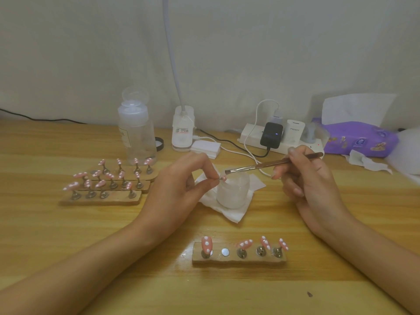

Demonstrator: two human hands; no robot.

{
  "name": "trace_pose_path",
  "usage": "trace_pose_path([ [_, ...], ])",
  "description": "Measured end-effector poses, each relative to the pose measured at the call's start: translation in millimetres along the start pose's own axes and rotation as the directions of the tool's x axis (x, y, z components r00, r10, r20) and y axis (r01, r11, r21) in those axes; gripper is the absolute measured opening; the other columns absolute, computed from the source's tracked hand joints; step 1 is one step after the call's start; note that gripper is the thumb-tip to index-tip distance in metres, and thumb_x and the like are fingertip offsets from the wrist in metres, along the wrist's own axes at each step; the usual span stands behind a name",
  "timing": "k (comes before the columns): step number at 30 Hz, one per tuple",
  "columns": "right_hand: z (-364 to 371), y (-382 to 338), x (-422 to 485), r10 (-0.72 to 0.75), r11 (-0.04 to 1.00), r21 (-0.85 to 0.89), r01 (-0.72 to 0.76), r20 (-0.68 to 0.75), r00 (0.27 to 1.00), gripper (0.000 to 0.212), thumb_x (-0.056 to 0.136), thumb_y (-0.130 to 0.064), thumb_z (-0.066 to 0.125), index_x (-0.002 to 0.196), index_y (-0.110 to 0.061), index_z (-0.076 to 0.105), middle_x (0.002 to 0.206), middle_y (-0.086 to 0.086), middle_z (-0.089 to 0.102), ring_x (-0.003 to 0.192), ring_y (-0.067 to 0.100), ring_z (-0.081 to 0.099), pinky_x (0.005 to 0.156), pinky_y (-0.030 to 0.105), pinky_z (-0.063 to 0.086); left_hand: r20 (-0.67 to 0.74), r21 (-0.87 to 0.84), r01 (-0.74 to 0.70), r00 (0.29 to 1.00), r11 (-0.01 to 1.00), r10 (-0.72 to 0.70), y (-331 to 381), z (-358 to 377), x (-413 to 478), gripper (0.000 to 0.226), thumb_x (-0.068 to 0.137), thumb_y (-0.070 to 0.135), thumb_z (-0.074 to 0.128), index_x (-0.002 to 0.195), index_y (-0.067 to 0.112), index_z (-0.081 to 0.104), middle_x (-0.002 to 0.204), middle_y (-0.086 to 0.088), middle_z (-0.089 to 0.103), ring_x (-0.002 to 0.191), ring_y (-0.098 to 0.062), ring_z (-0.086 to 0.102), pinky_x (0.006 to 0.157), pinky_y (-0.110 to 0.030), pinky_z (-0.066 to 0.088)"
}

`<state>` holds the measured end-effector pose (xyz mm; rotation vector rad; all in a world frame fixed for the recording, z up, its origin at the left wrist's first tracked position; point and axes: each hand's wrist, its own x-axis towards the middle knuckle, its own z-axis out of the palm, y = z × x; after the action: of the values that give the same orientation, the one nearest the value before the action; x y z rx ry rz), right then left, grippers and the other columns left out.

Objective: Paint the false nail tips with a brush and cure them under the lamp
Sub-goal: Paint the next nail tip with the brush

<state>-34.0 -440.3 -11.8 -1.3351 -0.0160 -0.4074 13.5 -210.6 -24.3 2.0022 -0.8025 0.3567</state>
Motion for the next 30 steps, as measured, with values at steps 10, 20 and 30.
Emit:
trace_pose_path([
  [10, 2.1, 0.0, -1.1, -0.022, 0.999, -0.036, 0.023, 0.031, 0.999, 0.028, 0.093, -0.032, 0.054, 0.066, -0.031, 0.059, 0.067, 0.009, 0.07, 0.037, 0.008, 0.029, 0.038, 0.017, 0.027, 0.011, -0.007, 0.034, 0.999, 0.999, -0.034, -0.3, 0.4, 0.2, 0.013, 0.088, 0.023, 0.071, 0.082, 0.029, 0.062, 0.085, 0.012, 0.064, 0.062, -0.017, 0.053, 0.059, -0.032, 0.046],
  [20, 1.8, 0.8, -2.0, -0.057, 0.998, -0.015, 0.058, 0.025, 0.998, 0.024, 0.091, -0.032, 0.054, 0.068, -0.029, 0.054, 0.066, 0.009, 0.069, 0.037, 0.008, 0.029, 0.039, 0.016, 0.028, 0.013, -0.007, 0.064, 0.998, 0.998, -0.063, 1.3, 0.0, 0.0, 0.014, 0.087, 0.024, 0.071, 0.08, 0.03, 0.061, 0.083, 0.015, 0.063, 0.061, -0.012, 0.053, 0.056, -0.02, 0.041],
  [30, -3.8, 5.4, 1.1, -0.05, 0.995, -0.087, 0.047, -0.031, 0.998, 0.028, 0.102, -0.019, 0.047, 0.074, -0.02, 0.05, 0.065, 0.011, 0.068, 0.037, 0.009, 0.028, 0.038, 0.016, 0.027, 0.014, -0.045, 0.054, 0.998, 0.998, -0.053, 0.6, 0.3, -0.9, 0.013, 0.088, 0.02, 0.072, 0.081, 0.027, 0.064, 0.082, 0.022, 0.064, 0.059, -0.014, 0.055, 0.057, -0.018, 0.042],
])
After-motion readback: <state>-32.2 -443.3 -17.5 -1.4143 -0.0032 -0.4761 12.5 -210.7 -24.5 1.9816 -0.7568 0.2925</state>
